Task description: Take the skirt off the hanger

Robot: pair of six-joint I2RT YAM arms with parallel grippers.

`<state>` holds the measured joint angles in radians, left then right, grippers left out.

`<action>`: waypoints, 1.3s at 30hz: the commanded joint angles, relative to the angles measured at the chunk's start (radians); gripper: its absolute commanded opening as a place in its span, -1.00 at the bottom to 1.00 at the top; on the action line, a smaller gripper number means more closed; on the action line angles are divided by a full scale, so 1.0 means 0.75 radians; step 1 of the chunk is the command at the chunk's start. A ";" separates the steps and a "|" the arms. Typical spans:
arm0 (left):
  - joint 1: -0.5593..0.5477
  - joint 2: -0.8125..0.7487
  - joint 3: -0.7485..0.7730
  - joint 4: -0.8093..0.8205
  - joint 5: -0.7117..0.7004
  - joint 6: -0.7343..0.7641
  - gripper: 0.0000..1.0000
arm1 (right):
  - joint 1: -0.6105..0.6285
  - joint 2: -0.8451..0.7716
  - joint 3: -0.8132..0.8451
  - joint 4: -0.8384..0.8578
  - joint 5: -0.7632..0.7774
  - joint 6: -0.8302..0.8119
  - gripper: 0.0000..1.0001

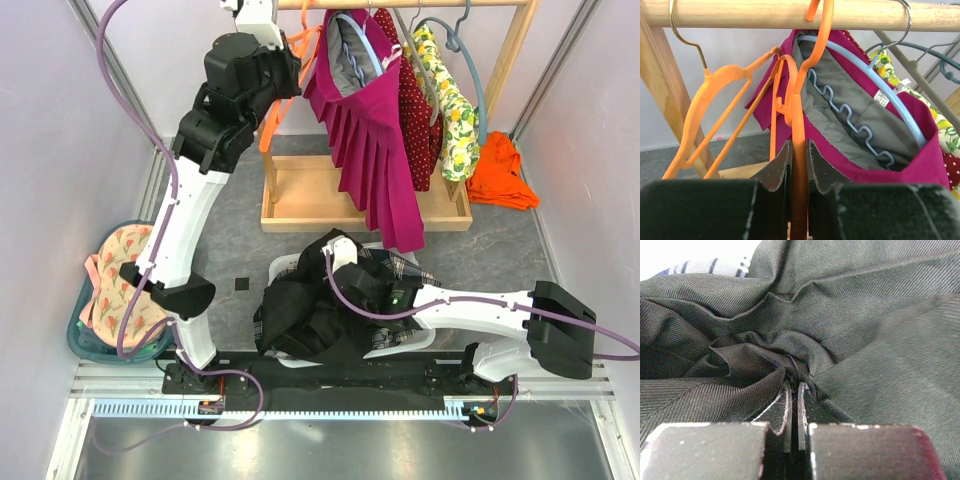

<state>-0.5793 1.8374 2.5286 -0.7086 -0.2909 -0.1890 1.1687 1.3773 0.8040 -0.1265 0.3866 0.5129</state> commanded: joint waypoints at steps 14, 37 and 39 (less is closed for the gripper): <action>0.110 0.049 0.071 0.200 -0.054 -0.014 -0.97 | -0.004 -0.059 -0.166 0.079 -0.063 0.089 -1.00; 0.120 -0.120 -0.267 0.067 0.128 -0.128 0.06 | -0.004 -0.194 -0.156 -0.034 0.016 0.097 -1.00; 0.120 -0.159 -0.281 0.059 0.175 -0.132 0.72 | -0.002 -0.190 -0.145 -0.036 0.016 0.099 -1.00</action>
<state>-0.4900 1.7851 2.3447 -0.6342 -0.2367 -0.2478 1.1675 1.2484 0.6937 -0.1101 0.3759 0.5804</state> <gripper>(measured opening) 0.593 0.022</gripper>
